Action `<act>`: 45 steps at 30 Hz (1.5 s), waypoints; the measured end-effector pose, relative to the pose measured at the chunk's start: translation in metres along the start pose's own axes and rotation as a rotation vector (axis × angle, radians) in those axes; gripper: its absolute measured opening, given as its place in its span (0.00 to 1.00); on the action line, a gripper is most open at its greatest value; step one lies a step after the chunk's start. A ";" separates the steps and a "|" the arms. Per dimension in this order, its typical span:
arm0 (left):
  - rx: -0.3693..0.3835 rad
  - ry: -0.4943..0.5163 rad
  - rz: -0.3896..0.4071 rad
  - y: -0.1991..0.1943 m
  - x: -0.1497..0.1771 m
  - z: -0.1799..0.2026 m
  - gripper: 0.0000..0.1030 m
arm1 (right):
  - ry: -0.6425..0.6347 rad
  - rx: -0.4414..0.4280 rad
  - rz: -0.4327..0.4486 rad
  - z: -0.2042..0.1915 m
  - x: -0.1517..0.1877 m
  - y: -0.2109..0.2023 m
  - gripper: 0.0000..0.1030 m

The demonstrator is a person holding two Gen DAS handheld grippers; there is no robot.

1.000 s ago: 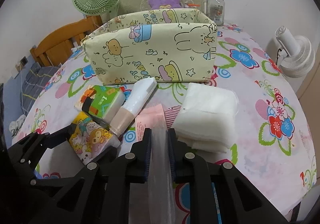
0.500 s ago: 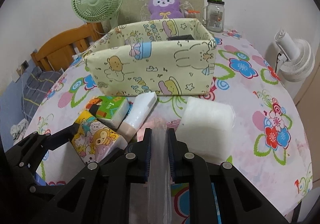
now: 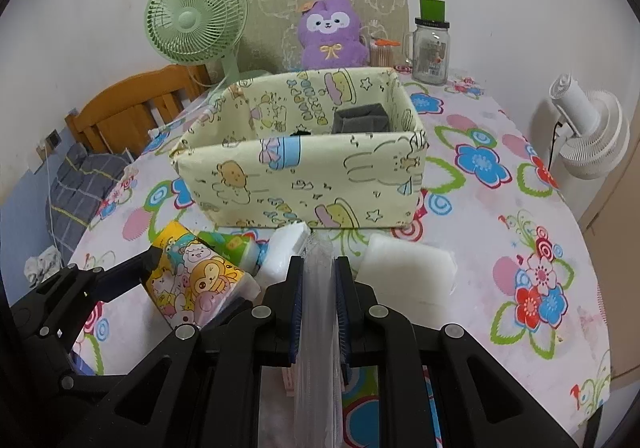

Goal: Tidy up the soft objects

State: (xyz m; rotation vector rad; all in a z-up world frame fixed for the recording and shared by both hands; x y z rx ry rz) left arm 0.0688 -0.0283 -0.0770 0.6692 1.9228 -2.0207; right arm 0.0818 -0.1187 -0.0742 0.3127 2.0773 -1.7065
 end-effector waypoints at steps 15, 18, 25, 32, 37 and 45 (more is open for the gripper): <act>-0.004 0.019 0.043 -0.021 -0.016 0.007 0.76 | -0.011 0.016 0.037 0.002 -0.017 -0.023 0.17; -0.004 0.021 0.053 -0.025 -0.020 0.008 0.77 | -0.012 0.019 0.047 0.003 -0.020 -0.029 0.17; -0.004 0.024 0.081 -0.036 -0.029 0.009 0.76 | -0.017 0.023 0.074 0.004 -0.029 -0.040 0.17; 0.000 0.028 0.103 -0.044 -0.036 0.010 0.77 | -0.024 0.021 0.098 0.000 -0.036 -0.050 0.17; -0.004 0.035 0.108 -0.047 -0.040 0.009 0.77 | -0.023 0.018 0.104 0.002 -0.040 -0.052 0.17; -0.009 0.029 0.124 -0.050 -0.050 0.007 0.77 | -0.033 0.015 0.121 -0.001 -0.051 -0.057 0.17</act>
Point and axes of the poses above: each gripper's, at about its wrist camera, not at the fingertips, and y roughly the way its jaws point, z to its right, x to its underside, the point moved 2 cm from there along y, roughly the way its jaws point, and after that the axes turned 12 degrees about -z, right-handed, at the moved point
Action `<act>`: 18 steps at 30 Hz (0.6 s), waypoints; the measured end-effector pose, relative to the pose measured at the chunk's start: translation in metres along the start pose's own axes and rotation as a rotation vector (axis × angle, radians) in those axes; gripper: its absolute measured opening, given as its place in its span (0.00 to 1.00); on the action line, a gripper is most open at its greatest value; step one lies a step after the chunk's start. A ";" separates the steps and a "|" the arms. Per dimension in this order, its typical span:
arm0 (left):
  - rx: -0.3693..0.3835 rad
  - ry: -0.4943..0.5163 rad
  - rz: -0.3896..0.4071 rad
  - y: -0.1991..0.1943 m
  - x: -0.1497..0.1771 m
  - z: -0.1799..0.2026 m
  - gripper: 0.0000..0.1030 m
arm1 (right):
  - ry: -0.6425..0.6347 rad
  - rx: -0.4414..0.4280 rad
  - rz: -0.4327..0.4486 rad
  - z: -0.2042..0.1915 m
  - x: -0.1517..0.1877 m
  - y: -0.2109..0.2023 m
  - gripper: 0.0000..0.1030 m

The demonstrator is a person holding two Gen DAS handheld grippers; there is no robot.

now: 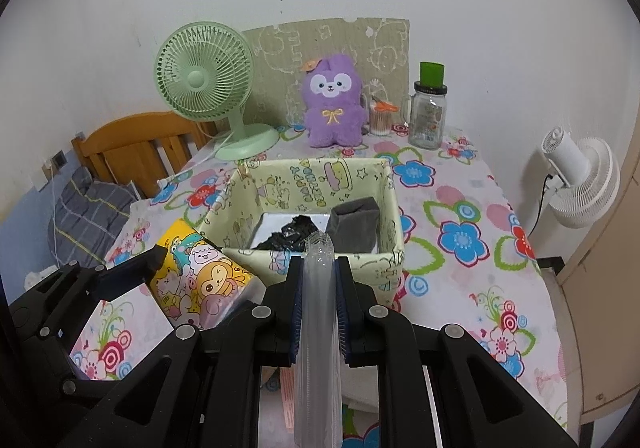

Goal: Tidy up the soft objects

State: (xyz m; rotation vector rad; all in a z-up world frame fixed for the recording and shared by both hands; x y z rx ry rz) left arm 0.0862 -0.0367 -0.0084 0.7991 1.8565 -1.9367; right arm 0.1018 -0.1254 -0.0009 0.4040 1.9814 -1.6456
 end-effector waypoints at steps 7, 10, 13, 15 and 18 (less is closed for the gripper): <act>0.001 -0.002 0.010 0.000 -0.010 -0.003 0.77 | -0.003 -0.003 0.008 0.000 -0.010 0.000 0.17; 0.001 -0.005 0.015 0.000 -0.014 -0.004 0.77 | -0.005 -0.005 0.014 0.000 -0.015 0.000 0.17; 0.001 -0.006 0.019 0.001 -0.018 -0.005 0.77 | -0.006 -0.005 0.018 0.000 -0.020 -0.001 0.17; 0.002 -0.003 0.022 0.001 -0.021 -0.006 0.77 | -0.008 -0.005 0.021 0.000 -0.023 -0.001 0.17; 0.000 0.000 0.026 0.002 -0.026 -0.006 0.77 | -0.007 -0.004 0.024 0.000 -0.028 0.000 0.17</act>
Point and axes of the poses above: each gripper's, at about its wrist camera, not at the fingertips, and y roughly the way its jaws point, z to its right, x to its underside, the point moved 2 cm from there along y, roughly the way its jaws point, and after that the axes turned 12 degrees about -z, right-handed, at the moved point
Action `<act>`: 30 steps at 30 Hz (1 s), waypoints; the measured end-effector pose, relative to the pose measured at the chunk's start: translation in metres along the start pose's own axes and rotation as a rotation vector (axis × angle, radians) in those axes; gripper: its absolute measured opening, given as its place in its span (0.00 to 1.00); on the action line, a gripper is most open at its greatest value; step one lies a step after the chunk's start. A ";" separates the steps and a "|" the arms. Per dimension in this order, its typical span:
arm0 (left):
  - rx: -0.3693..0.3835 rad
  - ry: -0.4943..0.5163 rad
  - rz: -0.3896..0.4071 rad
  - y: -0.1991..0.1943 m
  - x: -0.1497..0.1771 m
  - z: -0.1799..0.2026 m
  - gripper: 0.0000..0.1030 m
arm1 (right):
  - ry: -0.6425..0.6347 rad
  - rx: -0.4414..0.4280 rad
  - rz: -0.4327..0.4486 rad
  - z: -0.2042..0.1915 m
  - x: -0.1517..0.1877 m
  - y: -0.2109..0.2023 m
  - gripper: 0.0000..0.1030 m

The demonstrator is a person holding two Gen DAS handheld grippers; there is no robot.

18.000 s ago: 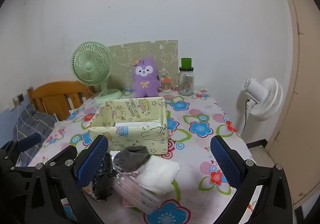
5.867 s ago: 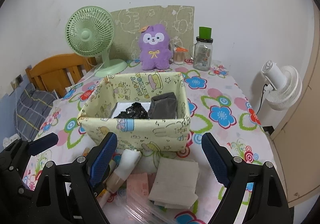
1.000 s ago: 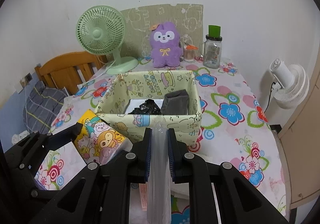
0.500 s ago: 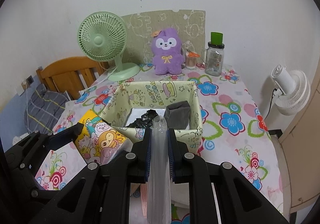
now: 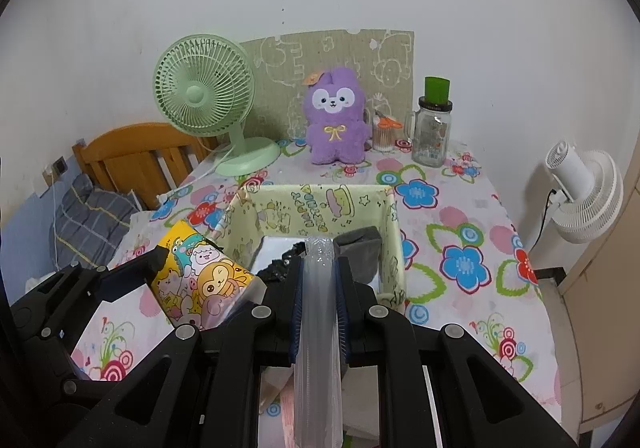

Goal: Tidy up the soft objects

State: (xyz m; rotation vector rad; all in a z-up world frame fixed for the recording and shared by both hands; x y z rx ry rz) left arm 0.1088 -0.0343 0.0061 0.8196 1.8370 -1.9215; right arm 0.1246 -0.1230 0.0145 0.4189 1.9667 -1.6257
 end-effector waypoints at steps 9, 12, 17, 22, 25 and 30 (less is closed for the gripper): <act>0.005 -0.005 0.002 0.008 -0.015 -0.004 0.77 | -0.001 0.001 0.006 0.001 -0.016 0.006 0.17; 0.008 -0.008 0.000 0.012 -0.020 -0.006 0.77 | 0.003 -0.003 0.004 0.002 -0.021 0.010 0.17; 0.016 -0.010 -0.008 0.020 -0.027 -0.008 0.77 | 0.011 -0.009 0.001 0.006 -0.028 0.018 0.17; 0.024 -0.021 -0.019 0.031 -0.036 -0.010 0.77 | 0.011 -0.011 -0.008 0.008 -0.037 0.028 0.17; 0.028 -0.026 -0.030 0.038 -0.040 -0.013 0.77 | 0.020 -0.019 -0.015 0.011 -0.041 0.035 0.17; 0.032 -0.047 -0.047 0.049 -0.046 -0.018 0.77 | 0.021 -0.032 -0.033 0.012 -0.050 0.048 0.17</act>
Point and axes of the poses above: each gripper's, at about its wrist camera, not at the fingertips, and y roughly the way its jaws point, z to its right, x to its underside, the point moved 2 cm from there along y, roughly the way its jaws point, and after that the axes turned 12 degrees about -z, right-handed, at the moved point
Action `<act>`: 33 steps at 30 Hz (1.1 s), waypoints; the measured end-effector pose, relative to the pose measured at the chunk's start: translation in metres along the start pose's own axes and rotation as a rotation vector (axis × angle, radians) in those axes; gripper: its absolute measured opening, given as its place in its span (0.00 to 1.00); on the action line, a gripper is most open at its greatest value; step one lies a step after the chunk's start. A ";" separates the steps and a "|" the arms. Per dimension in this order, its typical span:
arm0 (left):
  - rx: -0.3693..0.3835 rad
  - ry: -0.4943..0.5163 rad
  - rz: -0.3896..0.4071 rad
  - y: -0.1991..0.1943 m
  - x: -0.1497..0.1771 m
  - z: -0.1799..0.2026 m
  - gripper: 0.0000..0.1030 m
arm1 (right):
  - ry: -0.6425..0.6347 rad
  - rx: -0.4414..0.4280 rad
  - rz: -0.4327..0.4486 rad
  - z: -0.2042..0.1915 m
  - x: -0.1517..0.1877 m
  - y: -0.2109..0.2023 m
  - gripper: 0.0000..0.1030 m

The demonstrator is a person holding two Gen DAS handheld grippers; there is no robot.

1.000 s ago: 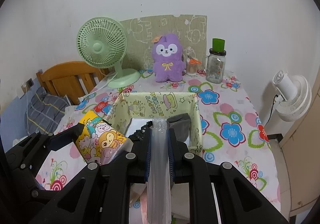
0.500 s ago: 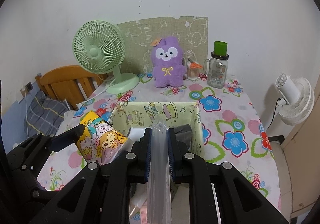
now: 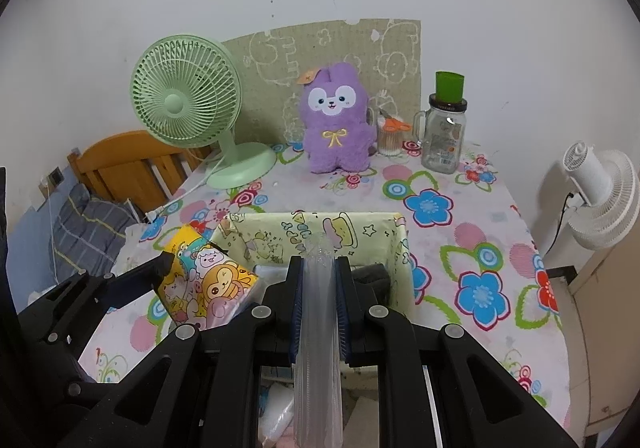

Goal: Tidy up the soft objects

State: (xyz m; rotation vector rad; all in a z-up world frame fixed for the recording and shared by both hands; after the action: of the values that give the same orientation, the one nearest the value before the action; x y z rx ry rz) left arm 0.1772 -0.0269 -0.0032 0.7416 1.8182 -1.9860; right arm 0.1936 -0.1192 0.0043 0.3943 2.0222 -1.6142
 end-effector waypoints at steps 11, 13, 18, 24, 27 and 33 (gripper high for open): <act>-0.011 -0.027 -0.040 0.026 -0.012 -0.008 0.77 | -0.023 -0.014 -0.026 -0.001 -0.015 0.024 0.17; -0.011 -0.033 -0.050 0.031 -0.013 -0.009 0.77 | -0.025 -0.017 -0.033 -0.001 -0.017 0.029 0.17; -0.011 -0.033 -0.076 0.042 -0.014 -0.010 0.77 | -0.029 -0.030 -0.048 -0.001 -0.019 0.041 0.17; -0.037 0.004 -0.101 0.056 -0.013 -0.007 0.79 | -0.024 -0.056 -0.061 0.001 -0.022 0.055 0.17; -0.028 0.008 -0.118 0.062 -0.012 -0.008 0.79 | -0.021 -0.059 -0.071 0.002 -0.023 0.062 0.17; -0.025 -0.005 -0.155 0.070 -0.012 -0.012 0.80 | -0.025 -0.066 -0.092 0.002 -0.025 0.076 0.18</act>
State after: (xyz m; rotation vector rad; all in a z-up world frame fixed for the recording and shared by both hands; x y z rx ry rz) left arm 0.2293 -0.0248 -0.0535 0.6040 1.9467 -2.0538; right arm 0.2548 -0.1002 -0.0442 0.2591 2.0958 -1.5933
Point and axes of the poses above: each gripper's, at about its wrist camera, not at the fingertips, and y roughly the way its jaws point, z to its right, x to its underside, the point moved 2 cm from there along y, roughly the way its jaws point, and after that the axes turned 12 degrees about -z, right-handed, at the moved point
